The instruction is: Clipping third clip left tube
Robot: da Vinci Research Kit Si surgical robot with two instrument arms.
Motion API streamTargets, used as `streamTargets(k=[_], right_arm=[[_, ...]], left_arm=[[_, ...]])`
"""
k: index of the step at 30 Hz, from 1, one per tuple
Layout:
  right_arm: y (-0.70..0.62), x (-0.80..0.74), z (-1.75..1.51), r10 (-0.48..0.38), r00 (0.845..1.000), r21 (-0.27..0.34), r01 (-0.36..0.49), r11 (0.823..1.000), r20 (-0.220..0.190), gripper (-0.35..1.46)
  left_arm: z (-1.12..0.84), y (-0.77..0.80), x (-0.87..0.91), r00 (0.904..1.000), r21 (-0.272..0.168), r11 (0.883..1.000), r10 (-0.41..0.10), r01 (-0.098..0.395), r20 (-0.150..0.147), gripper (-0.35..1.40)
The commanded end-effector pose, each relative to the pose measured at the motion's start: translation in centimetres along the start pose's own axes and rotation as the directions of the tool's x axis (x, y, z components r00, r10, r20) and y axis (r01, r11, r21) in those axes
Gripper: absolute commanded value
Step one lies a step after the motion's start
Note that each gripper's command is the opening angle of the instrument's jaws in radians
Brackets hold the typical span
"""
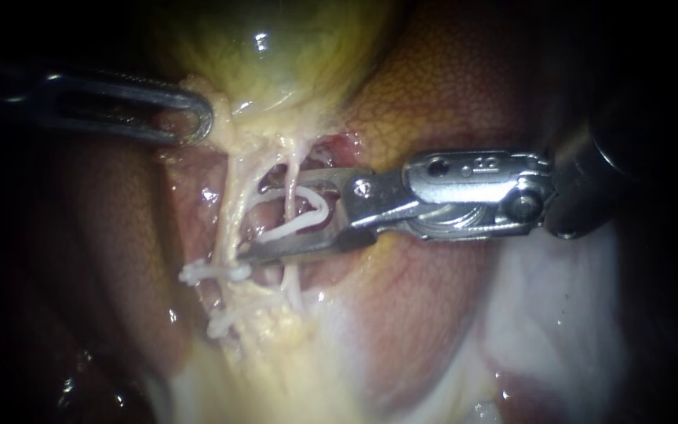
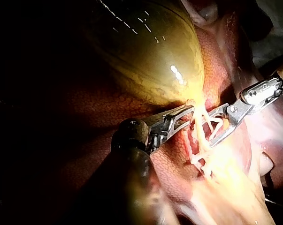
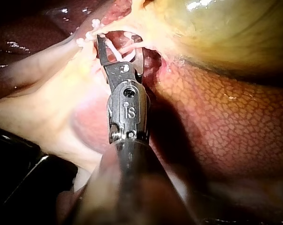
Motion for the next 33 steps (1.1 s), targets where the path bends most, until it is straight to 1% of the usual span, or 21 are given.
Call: streamTargets(k=[1, 8, 16, 23, 25, 28, 33], right_arm=[[0.00, 0.00, 0.00, 0.000, 1.000, 0.000, 0.000, 1.000, 0.000, 0.41], [0.03, -0.04, -0.11, -0.002, 1.000, 0.000, 0.002, 1.000, 0.001, 0.42], [0.18, -0.16, -0.47, -0.005, 1.000, -0.017, 0.005, 1.000, 0.001, 0.42], [0.25, -0.23, -0.71, -0.008, 1.000, -0.004, 0.008, 1.000, 0.003, 0.43], [0.26, -0.22, -0.77, -0.007, 1.000, -0.003, 0.007, 1.000, 0.003, 0.43], [0.25, -0.17, -0.86, -0.004, 1.000, 0.022, 0.004, 1.000, -0.002, 0.43], [0.21, -0.05, -0.96, -0.001, 0.999, 0.086, 0.005, 0.996, -0.046, 0.43]], left_arm=[[0.00, 0.00, 0.00, 1.0000, 0.000, 1.000, 0.000, 0.000, 0.000, -0.35], [0.00, 0.00, 0.00, 1.0000, 0.000, 1.000, 0.000, 0.000, 0.000, -0.35], [-0.01, 0.00, 0.00, 1.0000, 0.000, 1.000, 0.000, 0.000, 0.000, -0.35], [-0.01, 0.00, 0.00, 1.0000, 0.001, 1.000, 0.000, 0.000, 0.000, -0.35], [-0.01, 0.00, 0.00, 1.0000, 0.001, 1.000, 0.000, 0.000, 0.000, -0.35], [-0.01, 0.00, 0.00, 1.0000, 0.001, 1.000, 0.000, 0.000, 0.000, -0.35], [-0.01, 0.00, 0.00, 1.0000, 0.001, 1.000, 0.000, 0.000, 0.000, -0.35]])
